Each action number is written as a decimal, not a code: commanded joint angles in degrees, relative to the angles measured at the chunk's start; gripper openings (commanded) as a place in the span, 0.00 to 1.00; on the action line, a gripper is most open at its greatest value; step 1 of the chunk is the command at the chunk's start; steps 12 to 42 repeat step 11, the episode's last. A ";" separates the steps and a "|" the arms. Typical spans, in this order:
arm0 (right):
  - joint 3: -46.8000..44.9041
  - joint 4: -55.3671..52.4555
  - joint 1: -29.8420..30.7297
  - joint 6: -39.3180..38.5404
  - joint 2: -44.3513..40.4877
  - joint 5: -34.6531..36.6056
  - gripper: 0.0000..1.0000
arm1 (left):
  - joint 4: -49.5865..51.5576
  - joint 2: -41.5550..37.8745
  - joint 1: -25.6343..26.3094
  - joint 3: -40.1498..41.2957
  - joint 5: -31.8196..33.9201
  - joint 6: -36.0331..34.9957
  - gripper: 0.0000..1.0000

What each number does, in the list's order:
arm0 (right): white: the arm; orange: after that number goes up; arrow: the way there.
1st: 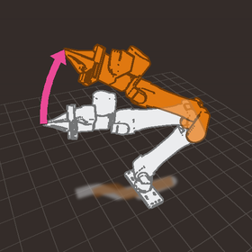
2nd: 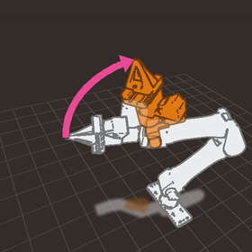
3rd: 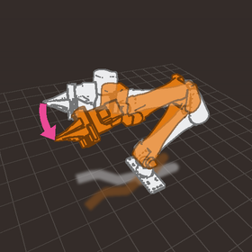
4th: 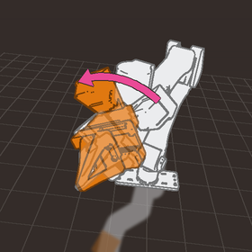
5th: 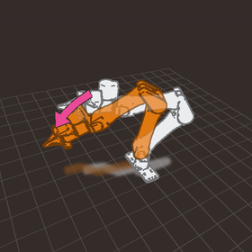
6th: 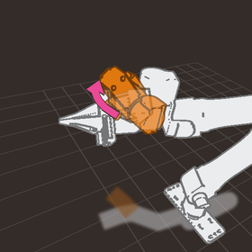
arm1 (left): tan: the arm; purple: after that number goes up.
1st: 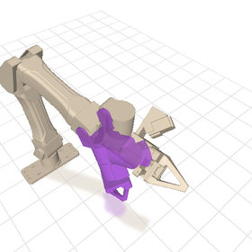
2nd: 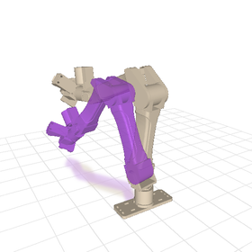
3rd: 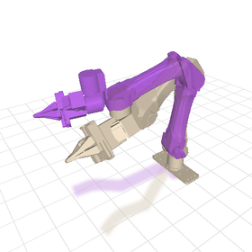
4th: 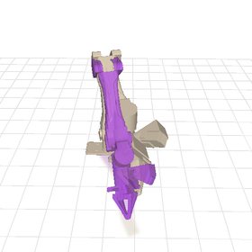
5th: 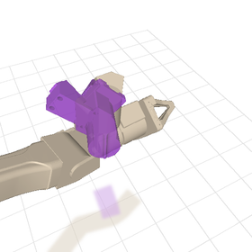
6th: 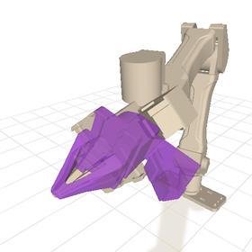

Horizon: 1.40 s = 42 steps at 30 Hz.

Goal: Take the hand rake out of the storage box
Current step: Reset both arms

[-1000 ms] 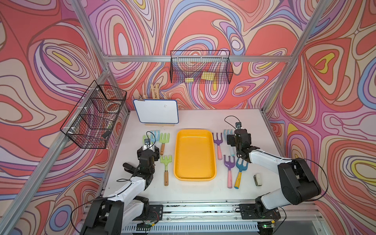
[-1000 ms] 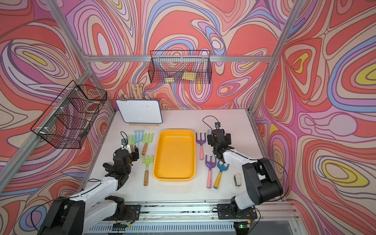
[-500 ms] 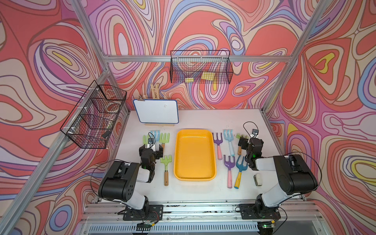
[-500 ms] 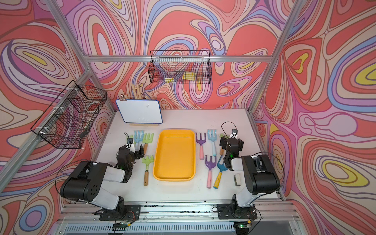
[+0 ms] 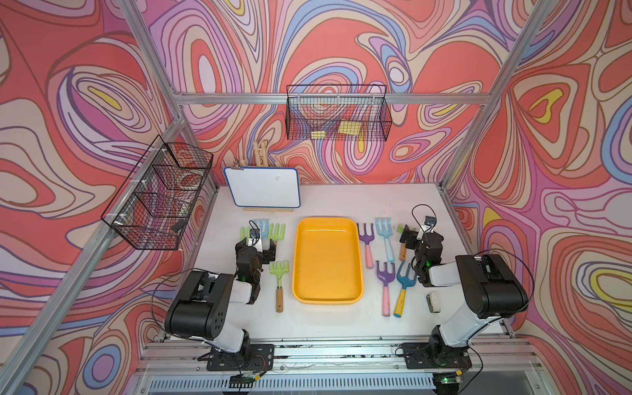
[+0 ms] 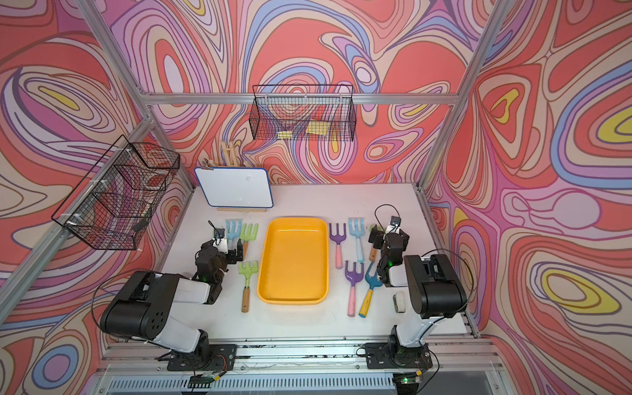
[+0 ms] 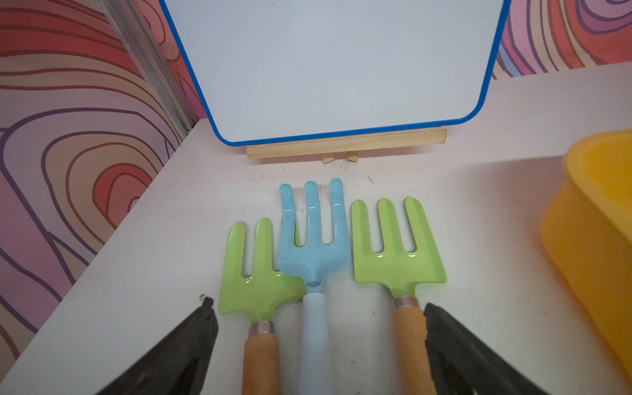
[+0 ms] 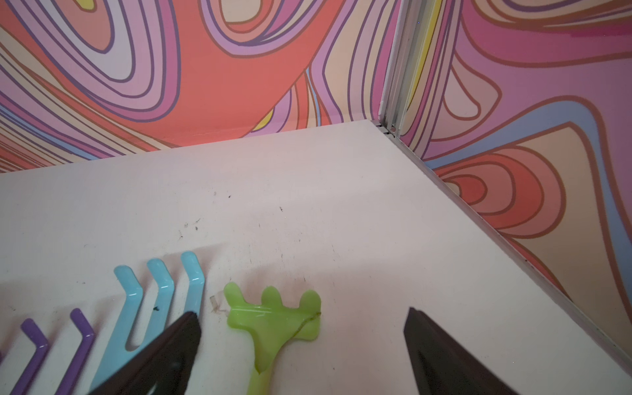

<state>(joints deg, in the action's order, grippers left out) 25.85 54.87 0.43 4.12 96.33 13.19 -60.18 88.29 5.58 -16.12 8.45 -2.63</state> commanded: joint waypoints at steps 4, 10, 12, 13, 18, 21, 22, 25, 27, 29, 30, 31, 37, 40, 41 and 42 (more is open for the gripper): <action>-0.23 1.30 0.04 0.01 0.27 -0.49 0.98 | 3.25 0.24 -0.35 -2.55 -1.12 -0.27 0.99; -0.26 1.22 0.10 0.01 0.30 -0.42 0.97 | 3.46 -0.06 -0.57 -2.51 -1.39 -0.33 0.99; -0.25 1.23 0.10 0.01 0.34 -0.44 0.96 | 3.32 -0.05 -0.57 -2.46 -1.42 -0.35 0.99; -0.25 1.23 0.10 0.01 0.34 -0.44 0.96 | 3.32 -0.05 -0.57 -2.46 -1.42 -0.35 0.99; -0.25 1.23 0.10 0.01 0.34 -0.44 0.96 | 3.32 -0.05 -0.57 -2.46 -1.42 -0.35 0.99; -0.25 1.23 0.10 0.01 0.34 -0.44 0.96 | 3.32 -0.05 -0.57 -2.46 -1.42 -0.35 0.99; -0.25 1.23 0.10 0.01 0.34 -0.44 0.96 | 3.32 -0.05 -0.57 -2.46 -1.42 -0.35 0.99; -0.25 1.23 0.10 0.01 0.34 -0.44 0.96 | 3.32 -0.05 -0.57 -2.46 -1.42 -0.35 0.99; -0.25 1.23 0.10 0.01 0.34 -0.44 0.96 | 3.32 -0.05 -0.57 -2.46 -1.42 -0.35 0.99; -0.25 1.23 0.10 0.01 0.34 -0.44 0.96 | 3.32 -0.05 -0.57 -2.46 -1.42 -0.35 0.99; -0.25 1.23 0.10 0.01 0.34 -0.44 0.96 | 3.32 -0.05 -0.57 -2.46 -1.42 -0.35 0.99; -0.25 1.23 0.10 0.01 0.34 -0.44 0.96 | 3.32 -0.05 -0.57 -2.46 -1.42 -0.35 0.99; -0.25 1.23 0.10 0.01 0.34 -0.44 0.96 | 3.32 -0.05 -0.57 -2.46 -1.42 -0.35 0.99; -0.25 1.23 0.10 0.01 0.34 -0.44 0.96 | 3.32 -0.05 -0.57 -2.46 -1.42 -0.35 0.99; -0.25 1.23 0.10 0.01 0.34 -0.44 0.96 | 3.32 -0.05 -0.57 -2.46 -1.42 -0.35 0.99; -0.25 1.23 0.10 0.01 0.34 -0.44 0.96 | 3.32 -0.05 -0.57 -2.46 -1.42 -0.35 0.99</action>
